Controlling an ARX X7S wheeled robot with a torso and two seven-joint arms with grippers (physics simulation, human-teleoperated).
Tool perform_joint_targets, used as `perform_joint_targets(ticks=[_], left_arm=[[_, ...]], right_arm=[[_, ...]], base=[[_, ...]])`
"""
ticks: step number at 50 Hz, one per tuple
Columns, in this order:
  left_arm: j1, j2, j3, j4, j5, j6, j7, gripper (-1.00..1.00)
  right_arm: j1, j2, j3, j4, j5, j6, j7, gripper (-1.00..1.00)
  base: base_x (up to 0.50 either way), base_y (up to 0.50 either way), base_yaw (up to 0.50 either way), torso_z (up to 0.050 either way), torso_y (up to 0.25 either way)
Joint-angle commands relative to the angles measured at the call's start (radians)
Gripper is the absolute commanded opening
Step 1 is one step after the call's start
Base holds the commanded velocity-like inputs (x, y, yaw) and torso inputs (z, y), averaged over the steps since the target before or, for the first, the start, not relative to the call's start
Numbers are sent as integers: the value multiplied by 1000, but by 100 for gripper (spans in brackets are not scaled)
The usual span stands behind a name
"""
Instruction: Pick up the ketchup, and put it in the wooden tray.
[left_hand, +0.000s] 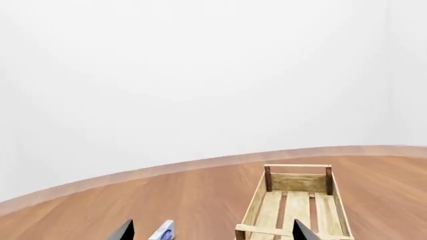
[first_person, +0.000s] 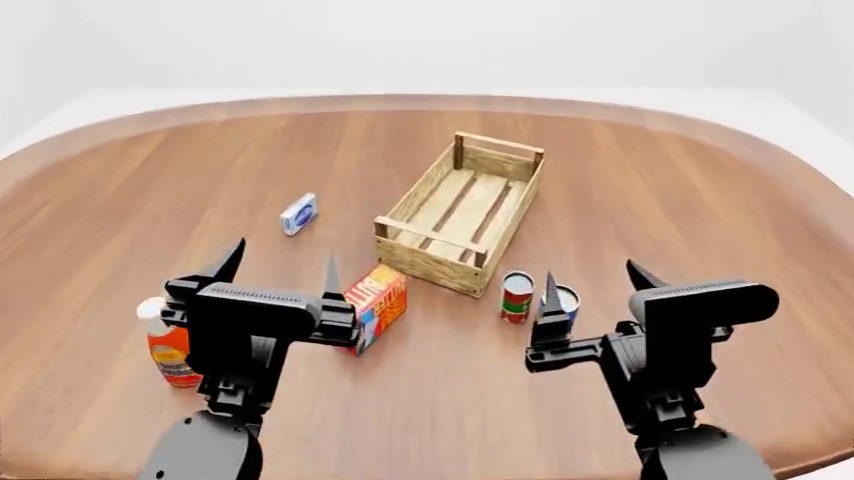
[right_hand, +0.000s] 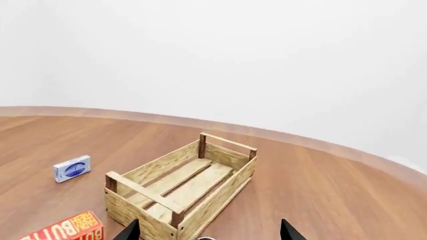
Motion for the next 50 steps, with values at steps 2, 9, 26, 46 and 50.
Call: perform_joint_targets(ticks=[2,9,26,46,50], left_arm=[[0,-9,13,14,0,-2,-11,100],[-2,-13,19,14,0,0,-18,100],[-6,-24,25,14,-5,4,-33,100],[-30,-34,19,7,-12,4,-56,100],[-30,-34,18,4,-14,5,-61,100]], right_arm=[[10,10,1,-17,16,15,-3,100],[10,16,-10,-20,15,8,-4,100],[20,19,-24,-10,26,19,-2,100],[64,40,-34,15,34,2,-13,100],[70,46,-41,17,31,1,-15,100]], base=[[412,0,0,0,0],[46,0,0,0,0],[0,-401,0,0,0],[0,-150,70,0,0],[0,0,500,0,0]])
